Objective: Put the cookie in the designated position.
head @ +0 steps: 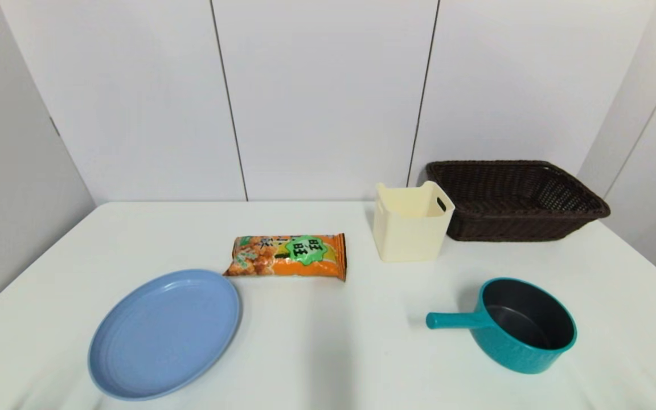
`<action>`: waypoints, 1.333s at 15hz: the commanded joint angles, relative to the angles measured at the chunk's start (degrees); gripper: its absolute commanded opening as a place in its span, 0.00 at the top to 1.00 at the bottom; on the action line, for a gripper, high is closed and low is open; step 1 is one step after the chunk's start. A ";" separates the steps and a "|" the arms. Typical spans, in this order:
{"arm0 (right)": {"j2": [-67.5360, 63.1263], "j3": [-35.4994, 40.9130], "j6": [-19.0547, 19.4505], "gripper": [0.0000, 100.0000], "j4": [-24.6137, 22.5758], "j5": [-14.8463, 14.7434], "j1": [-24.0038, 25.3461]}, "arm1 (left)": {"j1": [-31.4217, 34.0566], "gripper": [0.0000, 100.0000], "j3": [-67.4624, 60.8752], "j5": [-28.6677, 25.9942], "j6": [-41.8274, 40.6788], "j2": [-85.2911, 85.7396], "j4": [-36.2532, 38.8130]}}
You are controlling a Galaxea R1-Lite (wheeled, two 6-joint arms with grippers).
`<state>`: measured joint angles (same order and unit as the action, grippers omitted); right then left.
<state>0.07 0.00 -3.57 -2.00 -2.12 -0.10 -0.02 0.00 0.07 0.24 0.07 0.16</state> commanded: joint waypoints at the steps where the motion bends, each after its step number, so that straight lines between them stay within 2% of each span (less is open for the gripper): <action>1: -0.07 0.62 -0.03 0.00 -0.02 0.01 0.01 | -0.06 0.00 0.00 0.01 0.02 0.01 0.02; 9: -0.07 0.62 -0.03 0.00 -0.02 0.01 0.01 | 0.02 0.00 0.00 0.01 0.11 -0.42 -0.07; 12: -0.07 0.62 -0.03 0.00 -0.02 0.01 0.01 | 0.02 0.00 10.11 0.10 -0.33 -14.14 2.48; 15: -0.07 0.62 -0.03 0.00 -0.02 0.01 0.01 | -1.03 0.00 23.47 -0.34 -10.35 -31.98 6.87; 18: -0.07 0.62 -0.03 0.00 -0.02 0.01 0.01 | -7.36 0.00 38.14 -6.93 -24.06 -51.05 6.96; 20: -0.07 0.62 -0.03 0.00 -0.02 0.01 0.01 | -12.02 0.00 48.52 -7.54 -33.73 -64.06 6.70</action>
<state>0.07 0.00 -3.57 -1.97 -2.11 -0.10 -4.02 30.34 -3.83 -15.90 -38.30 6.22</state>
